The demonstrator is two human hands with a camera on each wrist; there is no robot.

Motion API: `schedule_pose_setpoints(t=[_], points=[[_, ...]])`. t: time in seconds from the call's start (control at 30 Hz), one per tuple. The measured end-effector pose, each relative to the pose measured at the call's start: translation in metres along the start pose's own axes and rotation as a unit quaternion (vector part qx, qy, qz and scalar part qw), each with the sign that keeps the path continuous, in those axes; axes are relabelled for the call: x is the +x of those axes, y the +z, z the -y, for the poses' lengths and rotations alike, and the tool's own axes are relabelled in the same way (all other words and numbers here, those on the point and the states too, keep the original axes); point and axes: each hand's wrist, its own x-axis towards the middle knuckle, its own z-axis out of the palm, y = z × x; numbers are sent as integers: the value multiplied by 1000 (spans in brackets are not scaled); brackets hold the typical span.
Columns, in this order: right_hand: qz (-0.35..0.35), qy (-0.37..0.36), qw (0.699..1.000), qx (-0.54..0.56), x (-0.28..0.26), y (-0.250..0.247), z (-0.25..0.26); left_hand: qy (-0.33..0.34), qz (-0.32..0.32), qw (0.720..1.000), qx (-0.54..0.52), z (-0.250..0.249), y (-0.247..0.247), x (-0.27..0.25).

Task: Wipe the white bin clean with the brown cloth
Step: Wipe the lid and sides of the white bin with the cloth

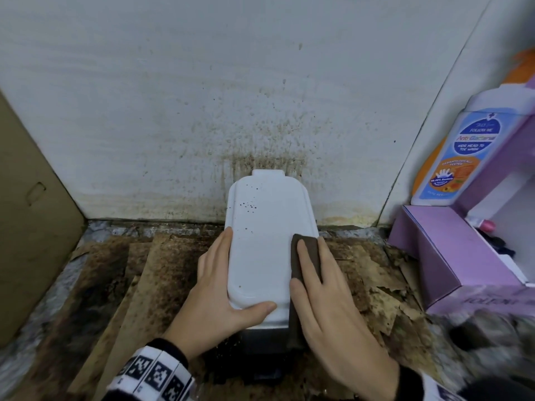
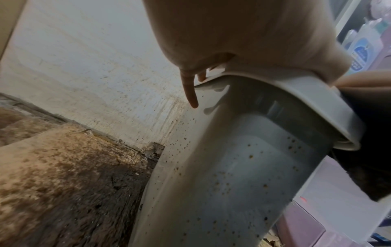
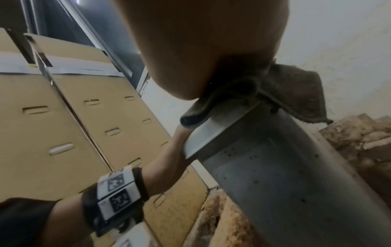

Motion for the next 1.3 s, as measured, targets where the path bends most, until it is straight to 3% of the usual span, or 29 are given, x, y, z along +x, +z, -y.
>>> schedule_pose_setpoints(t=[0.17,0.4,0.57,0.73,0.83,0.97,1.3], points=[[75,4,997,3,27,-14,-11,-6,1,1000,-10,3,-2,2],[168,29,985,2,134,-36,-34,-8,10,1000,-16,4,-3,3],[192,50,980,-30,201,-33,-50,-5,9,1000,-21,3,-3,4],[210,47,976,-44,231,-37,-54,-3,9,1000,-12,4,-4,5],[208,43,976,-37,227,-36,-56,0,14,1000,-9,4,-3,5],[151,40,988,1,199,-31,-54,2,11,1000,-1,5,-2,4],[57,7,997,48,61,-7,-32,8,0,1000,0,4,1,2]])
